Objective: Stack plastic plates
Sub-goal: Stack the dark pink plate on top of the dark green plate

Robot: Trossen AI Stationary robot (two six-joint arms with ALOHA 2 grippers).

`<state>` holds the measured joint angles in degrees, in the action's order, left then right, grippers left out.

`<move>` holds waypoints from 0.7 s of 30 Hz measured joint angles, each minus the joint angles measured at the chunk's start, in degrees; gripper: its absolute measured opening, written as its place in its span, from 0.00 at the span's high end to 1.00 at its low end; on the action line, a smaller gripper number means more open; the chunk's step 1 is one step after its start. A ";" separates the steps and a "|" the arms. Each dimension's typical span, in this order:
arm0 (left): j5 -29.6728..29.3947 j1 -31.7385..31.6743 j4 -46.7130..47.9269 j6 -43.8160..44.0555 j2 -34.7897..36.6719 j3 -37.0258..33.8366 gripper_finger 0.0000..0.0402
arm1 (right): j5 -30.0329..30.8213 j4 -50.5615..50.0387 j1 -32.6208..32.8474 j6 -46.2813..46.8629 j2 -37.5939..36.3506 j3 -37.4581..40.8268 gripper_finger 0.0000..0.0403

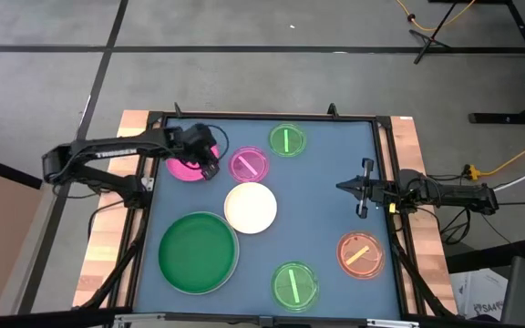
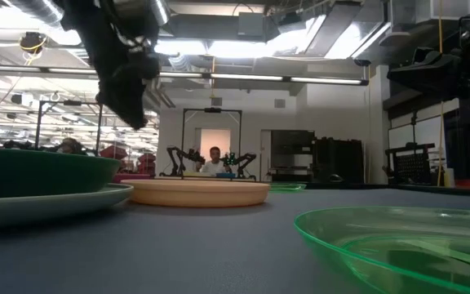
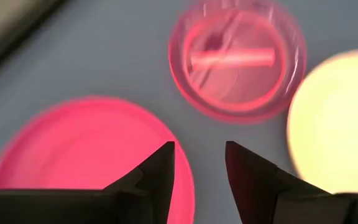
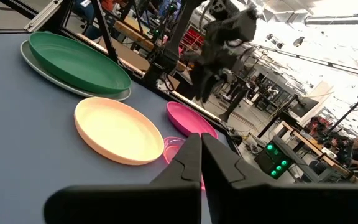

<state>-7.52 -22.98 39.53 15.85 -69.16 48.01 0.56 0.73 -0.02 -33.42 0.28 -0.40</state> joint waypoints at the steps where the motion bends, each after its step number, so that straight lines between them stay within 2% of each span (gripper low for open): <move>1: 0.49 0.00 0.91 0.03 -1.13 0.00 0.66 | -0.01 0.00 -0.01 -0.01 0.01 0.01 1.00; 11: 2.74 0.16 3.84 0.46 -10.47 0.00 0.66 | -0.02 0.00 -0.01 0.01 0.01 0.02 1.00; 21: 2.55 0.28 3.93 1.79 -14.53 0.00 0.66 | -0.04 0.00 0.00 0.01 0.01 0.01 1.00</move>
<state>-4.97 -22.70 43.46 17.64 -83.70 48.01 0.51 0.73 -0.02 -33.41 0.30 -0.39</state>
